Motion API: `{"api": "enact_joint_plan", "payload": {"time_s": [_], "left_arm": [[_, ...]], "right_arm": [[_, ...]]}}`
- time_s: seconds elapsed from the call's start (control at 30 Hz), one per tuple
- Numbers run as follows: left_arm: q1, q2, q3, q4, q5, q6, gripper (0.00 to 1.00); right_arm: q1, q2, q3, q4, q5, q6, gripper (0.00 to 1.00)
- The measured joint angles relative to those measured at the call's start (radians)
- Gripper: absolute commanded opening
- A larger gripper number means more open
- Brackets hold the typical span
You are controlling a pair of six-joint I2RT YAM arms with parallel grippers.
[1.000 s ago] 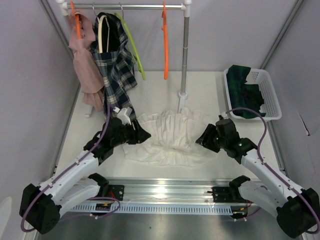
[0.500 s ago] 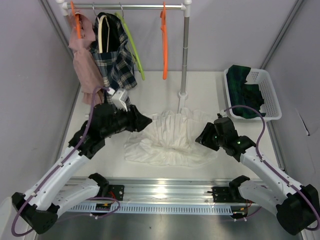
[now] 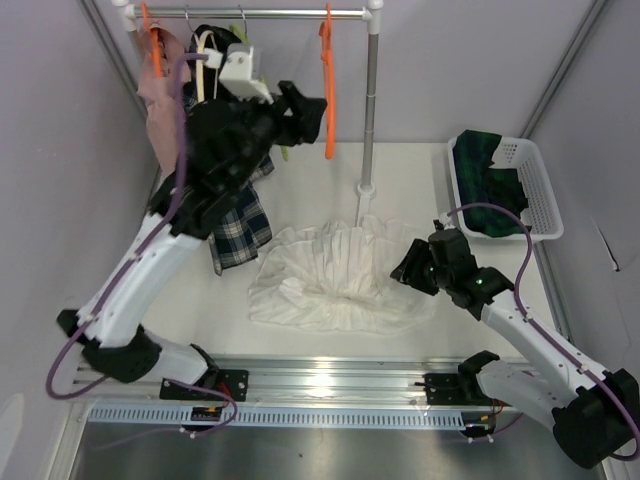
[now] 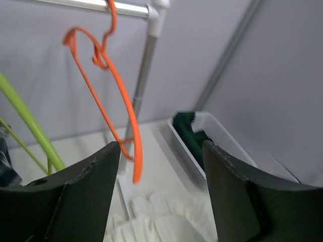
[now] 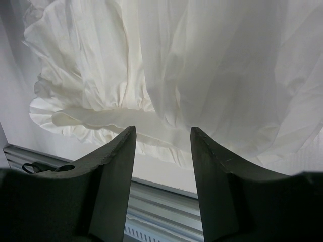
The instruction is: Place the skirt on the hanger
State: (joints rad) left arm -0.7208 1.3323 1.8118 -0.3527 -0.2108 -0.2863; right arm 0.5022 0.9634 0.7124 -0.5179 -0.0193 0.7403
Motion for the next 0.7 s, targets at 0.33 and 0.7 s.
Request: {"api": "enact_joint_plan", "payload": {"time_s": [0.33,0.7], "left_arm": [[-0.001,0.439,0.372,-0.038,-0.252,0.143,0.77],[-0.001,0.568,0.472,-0.060,-0.352,0.217,0.79]], "right_arm": [[0.000,0.000,0.031,-0.016,0.004,-0.018,0.51],[0.000,0.002,0.047,-0.027,0.004,-0.037,0.50]]}}
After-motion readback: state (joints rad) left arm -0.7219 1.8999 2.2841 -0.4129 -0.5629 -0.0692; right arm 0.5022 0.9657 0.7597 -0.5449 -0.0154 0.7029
